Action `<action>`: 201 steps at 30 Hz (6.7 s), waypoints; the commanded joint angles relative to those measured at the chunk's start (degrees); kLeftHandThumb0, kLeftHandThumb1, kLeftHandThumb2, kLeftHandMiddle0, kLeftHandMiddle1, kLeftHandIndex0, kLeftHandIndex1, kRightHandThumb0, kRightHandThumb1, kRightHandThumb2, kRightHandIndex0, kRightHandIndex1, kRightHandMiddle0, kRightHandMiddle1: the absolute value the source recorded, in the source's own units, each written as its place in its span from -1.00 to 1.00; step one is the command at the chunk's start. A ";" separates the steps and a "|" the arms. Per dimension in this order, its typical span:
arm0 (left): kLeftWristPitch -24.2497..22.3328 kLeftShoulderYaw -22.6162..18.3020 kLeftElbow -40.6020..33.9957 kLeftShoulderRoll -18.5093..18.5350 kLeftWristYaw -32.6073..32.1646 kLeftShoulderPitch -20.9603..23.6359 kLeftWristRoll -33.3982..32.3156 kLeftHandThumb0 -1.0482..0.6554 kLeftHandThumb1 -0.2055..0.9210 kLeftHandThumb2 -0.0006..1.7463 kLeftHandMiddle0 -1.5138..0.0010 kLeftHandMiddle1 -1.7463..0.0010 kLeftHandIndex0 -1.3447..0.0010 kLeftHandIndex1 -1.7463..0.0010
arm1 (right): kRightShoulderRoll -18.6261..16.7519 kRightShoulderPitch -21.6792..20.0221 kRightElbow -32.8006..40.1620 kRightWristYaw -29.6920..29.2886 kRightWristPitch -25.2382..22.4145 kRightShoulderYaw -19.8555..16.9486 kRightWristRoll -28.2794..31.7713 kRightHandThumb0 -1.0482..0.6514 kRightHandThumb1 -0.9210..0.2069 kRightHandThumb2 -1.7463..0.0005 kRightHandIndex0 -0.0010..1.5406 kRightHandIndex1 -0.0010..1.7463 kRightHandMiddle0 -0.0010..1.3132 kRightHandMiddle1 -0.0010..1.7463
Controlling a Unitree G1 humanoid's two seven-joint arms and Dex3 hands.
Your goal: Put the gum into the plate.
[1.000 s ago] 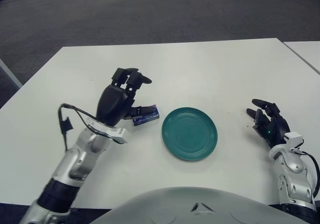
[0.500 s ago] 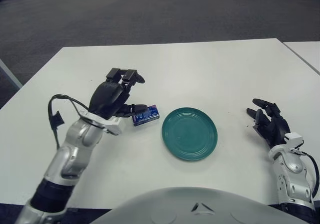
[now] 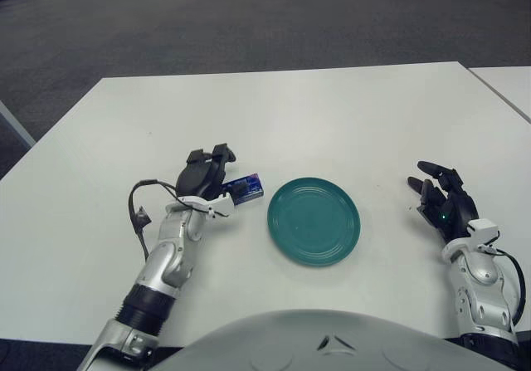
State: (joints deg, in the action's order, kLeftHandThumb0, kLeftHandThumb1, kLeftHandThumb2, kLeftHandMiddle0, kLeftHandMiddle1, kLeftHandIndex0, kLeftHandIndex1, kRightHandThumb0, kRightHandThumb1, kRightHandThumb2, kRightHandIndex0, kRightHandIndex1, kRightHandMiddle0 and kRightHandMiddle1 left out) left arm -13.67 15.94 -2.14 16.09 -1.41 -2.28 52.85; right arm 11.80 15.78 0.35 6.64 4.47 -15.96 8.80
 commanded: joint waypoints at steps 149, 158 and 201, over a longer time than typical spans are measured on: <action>6.80 12.59 8.71 10.55 -0.82 4.67 3.93 -0.32 -0.03 0.46 -0.47 -1.00 0.12 -1.00 | -2.07 1.57 -0.85 -0.95 -3.53 1.34 0.47 -0.62 -1.00 0.07 -0.65 -0.52 -1.00 0.07; 8.52 10.24 6.14 10.72 -2.03 3.56 2.16 -0.33 -0.08 0.51 -0.51 -1.00 0.08 -1.00 | -2.25 2.08 -0.44 -1.15 -3.58 1.64 0.17 -0.61 -1.00 0.05 -0.67 -0.54 -1.00 0.04; 12.02 5.24 -14.31 1.94 4.29 0.33 -7.14 -0.36 -0.19 0.60 -0.66 -1.00 0.01 -1.00 | -3.88 4.17 -1.78 -2.52 0.19 2.85 -0.93 -0.64 -1.00 0.05 -0.58 -0.55 -1.00 0.13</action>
State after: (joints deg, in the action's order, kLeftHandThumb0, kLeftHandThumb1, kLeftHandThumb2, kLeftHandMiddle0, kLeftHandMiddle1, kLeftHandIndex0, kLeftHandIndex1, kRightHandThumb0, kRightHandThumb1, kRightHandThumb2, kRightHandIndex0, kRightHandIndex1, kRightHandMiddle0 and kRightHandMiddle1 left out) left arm -1.45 20.39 -15.34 18.72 1.52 -2.92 45.48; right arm 9.57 17.84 0.17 4.47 7.43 -14.17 8.28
